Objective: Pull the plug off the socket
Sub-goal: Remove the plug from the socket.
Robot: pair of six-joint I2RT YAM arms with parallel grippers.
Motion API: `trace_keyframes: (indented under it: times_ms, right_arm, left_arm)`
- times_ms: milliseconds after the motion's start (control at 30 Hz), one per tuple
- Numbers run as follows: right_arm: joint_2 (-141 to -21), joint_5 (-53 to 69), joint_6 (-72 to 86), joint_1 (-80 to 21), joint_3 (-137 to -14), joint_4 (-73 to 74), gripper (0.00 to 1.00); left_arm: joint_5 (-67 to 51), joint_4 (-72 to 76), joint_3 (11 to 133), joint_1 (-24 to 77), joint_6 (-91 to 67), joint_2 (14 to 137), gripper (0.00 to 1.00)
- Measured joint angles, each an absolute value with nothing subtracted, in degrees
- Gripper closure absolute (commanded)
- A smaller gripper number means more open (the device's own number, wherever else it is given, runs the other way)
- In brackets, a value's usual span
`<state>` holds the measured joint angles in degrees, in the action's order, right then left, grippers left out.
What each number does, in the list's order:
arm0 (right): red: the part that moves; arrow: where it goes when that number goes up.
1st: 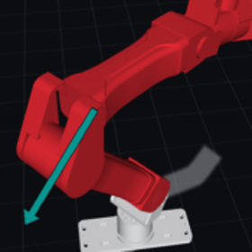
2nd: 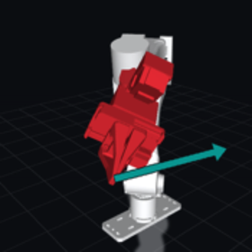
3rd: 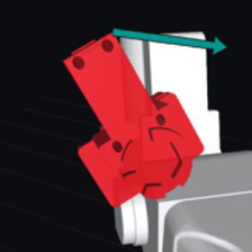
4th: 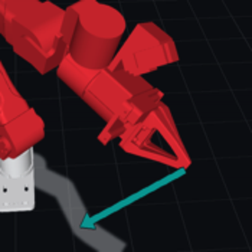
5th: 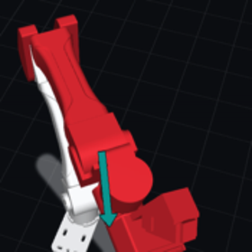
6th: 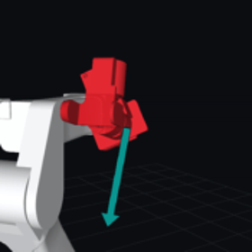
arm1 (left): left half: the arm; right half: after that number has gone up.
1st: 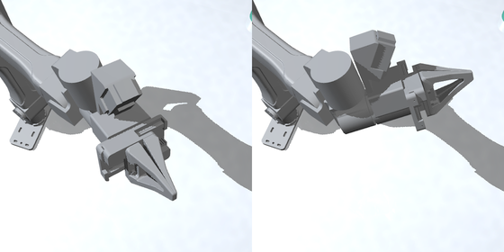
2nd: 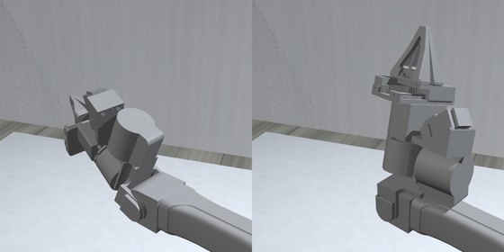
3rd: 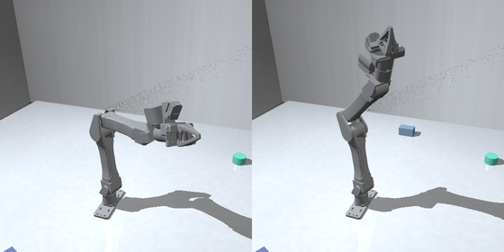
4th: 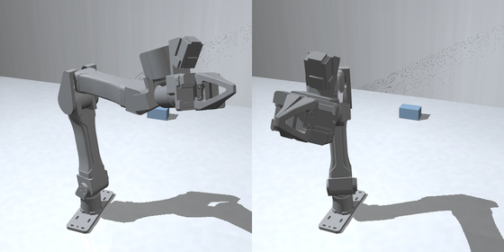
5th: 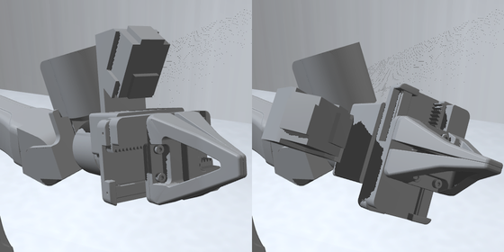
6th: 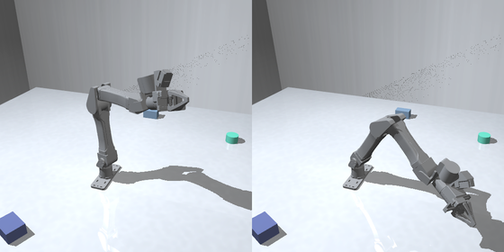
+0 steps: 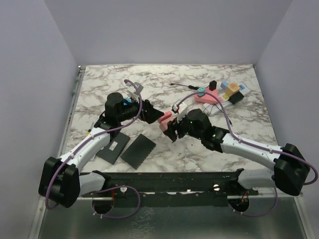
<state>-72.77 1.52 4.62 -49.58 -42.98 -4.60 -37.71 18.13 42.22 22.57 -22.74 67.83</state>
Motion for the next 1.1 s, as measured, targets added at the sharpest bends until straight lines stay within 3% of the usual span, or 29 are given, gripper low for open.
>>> trace_keyframes:
  times_ms: [333, 600, 1100]
  right_arm:
    - [-73.45, -0.43, 3.44, -50.22, -44.97, -5.15, 0.81]
    - [-73.71, -0.71, 3.05, -51.09, -44.97, -5.15, 0.81]
    - [-72.01, -3.18, 2.28, -51.81, -44.93, -5.08, 0.83]
  left_arm:
    - [-32.53, 8.43, 44.49, 27.97, -16.01, 70.78, 0.03]
    - [-28.1, 6.09, 45.04, 27.99, -15.62, 71.81, 0.11]
    - [-26.7, 5.43, 46.28, 25.04, -19.44, 73.78, 0.14]
